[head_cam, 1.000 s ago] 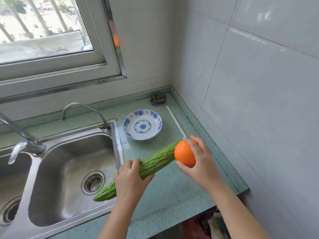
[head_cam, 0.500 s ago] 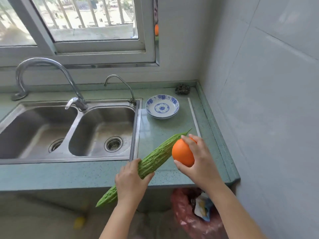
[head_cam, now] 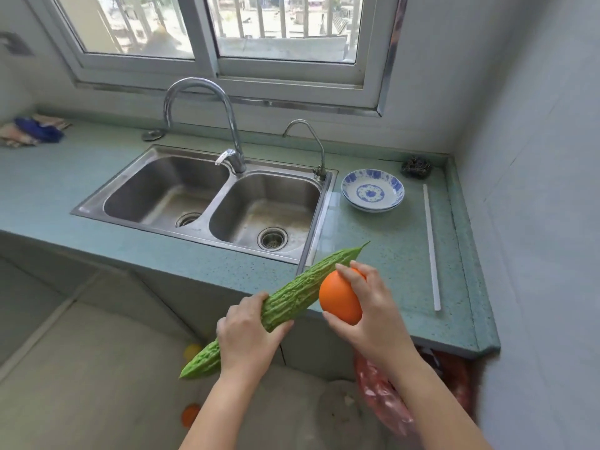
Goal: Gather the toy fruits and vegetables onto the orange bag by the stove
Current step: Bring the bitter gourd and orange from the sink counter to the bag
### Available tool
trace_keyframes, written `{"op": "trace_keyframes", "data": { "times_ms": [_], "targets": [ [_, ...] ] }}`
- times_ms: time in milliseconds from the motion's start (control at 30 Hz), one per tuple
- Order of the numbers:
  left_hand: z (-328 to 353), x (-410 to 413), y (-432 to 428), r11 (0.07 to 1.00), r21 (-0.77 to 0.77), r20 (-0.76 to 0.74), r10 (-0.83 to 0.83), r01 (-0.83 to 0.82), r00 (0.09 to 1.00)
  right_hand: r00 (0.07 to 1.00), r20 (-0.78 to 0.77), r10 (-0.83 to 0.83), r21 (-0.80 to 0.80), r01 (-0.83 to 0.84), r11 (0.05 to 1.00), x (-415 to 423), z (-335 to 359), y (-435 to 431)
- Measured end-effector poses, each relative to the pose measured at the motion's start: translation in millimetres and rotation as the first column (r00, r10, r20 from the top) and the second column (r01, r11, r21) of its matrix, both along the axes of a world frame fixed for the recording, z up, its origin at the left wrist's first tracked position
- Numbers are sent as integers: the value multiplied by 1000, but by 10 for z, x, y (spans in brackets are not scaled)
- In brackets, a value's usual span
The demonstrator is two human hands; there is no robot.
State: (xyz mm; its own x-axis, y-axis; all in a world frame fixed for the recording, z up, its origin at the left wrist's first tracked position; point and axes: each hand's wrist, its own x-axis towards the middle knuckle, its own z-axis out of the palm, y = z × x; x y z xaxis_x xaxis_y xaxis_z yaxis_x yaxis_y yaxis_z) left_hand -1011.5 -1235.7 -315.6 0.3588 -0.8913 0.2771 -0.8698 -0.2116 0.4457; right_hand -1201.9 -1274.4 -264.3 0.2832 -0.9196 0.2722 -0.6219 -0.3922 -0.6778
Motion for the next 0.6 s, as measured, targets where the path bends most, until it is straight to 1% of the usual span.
{"op": "trace_keyframes", "data": {
  "times_ms": [333,433,600],
  "targets": [
    [141,818,816,983,-77,-35,164,-166,986,986,19,168,-17,-168,986,880,93,479],
    [138,1150,1220,972,-84,-27,218,-220,976,974,-1,229,-9,-229,973,1276,105,747],
    [158,1826,2066,918,-89,-70,380,-386,922,924,-40,379,-3,-380,925,2129,174,1382]
  ]
}}
